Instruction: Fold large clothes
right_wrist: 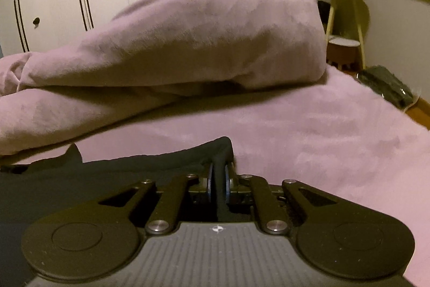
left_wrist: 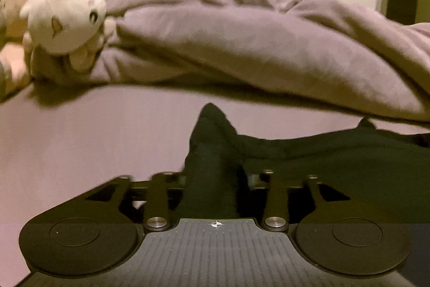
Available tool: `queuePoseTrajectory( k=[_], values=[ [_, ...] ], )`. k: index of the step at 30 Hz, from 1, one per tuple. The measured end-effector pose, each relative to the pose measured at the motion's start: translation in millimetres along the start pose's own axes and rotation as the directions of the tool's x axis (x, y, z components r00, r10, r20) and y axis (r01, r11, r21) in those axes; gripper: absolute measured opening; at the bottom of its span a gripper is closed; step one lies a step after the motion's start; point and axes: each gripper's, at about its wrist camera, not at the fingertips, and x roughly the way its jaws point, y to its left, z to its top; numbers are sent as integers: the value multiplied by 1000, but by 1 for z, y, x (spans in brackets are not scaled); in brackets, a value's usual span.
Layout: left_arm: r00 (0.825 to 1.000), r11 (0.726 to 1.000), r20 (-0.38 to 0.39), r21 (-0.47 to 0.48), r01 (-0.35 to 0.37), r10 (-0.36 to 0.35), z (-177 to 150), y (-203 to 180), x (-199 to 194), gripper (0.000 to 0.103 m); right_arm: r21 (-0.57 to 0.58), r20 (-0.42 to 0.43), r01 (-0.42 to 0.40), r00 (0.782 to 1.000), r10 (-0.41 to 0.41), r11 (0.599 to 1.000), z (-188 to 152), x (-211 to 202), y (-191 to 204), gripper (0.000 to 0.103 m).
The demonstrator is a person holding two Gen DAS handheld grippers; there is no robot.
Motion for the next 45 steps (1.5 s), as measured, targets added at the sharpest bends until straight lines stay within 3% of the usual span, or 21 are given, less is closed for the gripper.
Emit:
queuePoseTrajectory(
  k=[1,3,6,9,11,13,15,18,19,22,26,28,31,36,43,45],
  values=[
    [1000,1000,-11,-19,-17,17,0,3,1,71,9,-10,-2,1000,2,1000,0,2,-2,11],
    [999,998,-23,-50,-39,38,3,10,-2,78,21,-21,3,1000,-2,1000,5,3,-5,15],
    [998,995,-48,-89,-45,41,10,19,-20,77,16,3,4,1000,-4,1000,12,-13,-4,18],
    [998,993,-31,-102,-58,55,16,19,-52,74,39,83,-17,996,14,999,22,-50,-4,20],
    [999,994,17,-99,-40,42,17,7,-79,75,105,146,-95,986,79,990,26,-82,-1,21],
    [999,997,44,-81,19,-16,16,-12,-93,79,171,162,-249,962,222,953,22,-99,12,33],
    [998,998,29,-35,61,-60,12,-35,-93,80,237,114,-411,912,395,880,9,-97,33,41],
    [998,998,5,25,62,-62,1,-60,-82,80,273,0,-510,848,531,815,-23,-78,77,41],
    [999,998,-2,43,50,-50,-3,-65,-77,80,261,-32,-521,837,547,813,-33,-72,89,41],
    [1000,999,-18,40,25,-25,-9,-66,-64,80,148,-78,-471,871,485,869,-48,-55,102,40],
    [1000,999,6,43,30,-30,-16,-59,-60,82,143,-55,-444,889,456,884,-43,-41,77,32],
    [999,998,8,47,35,-36,-17,-59,-58,83,127,-30,-405,911,412,905,-38,-38,65,32],
    [999,998,12,52,37,-38,-16,-59,-55,83,194,3,-395,916,402,898,-32,-30,38,30],
    [999,998,9,49,47,-48,-17,-56,-48,85,175,36,-354,935,353,919,-26,-31,21,30],
    [998,997,15,40,63,-64,-19,-54,-43,86,278,95,-301,954,286,912,-19,-30,-29,30],
    [997,997,17,25,79,-79,-20,-51,-42,87,350,110,-279,960,256,894,-23,-30,-49,30]
  ],
)
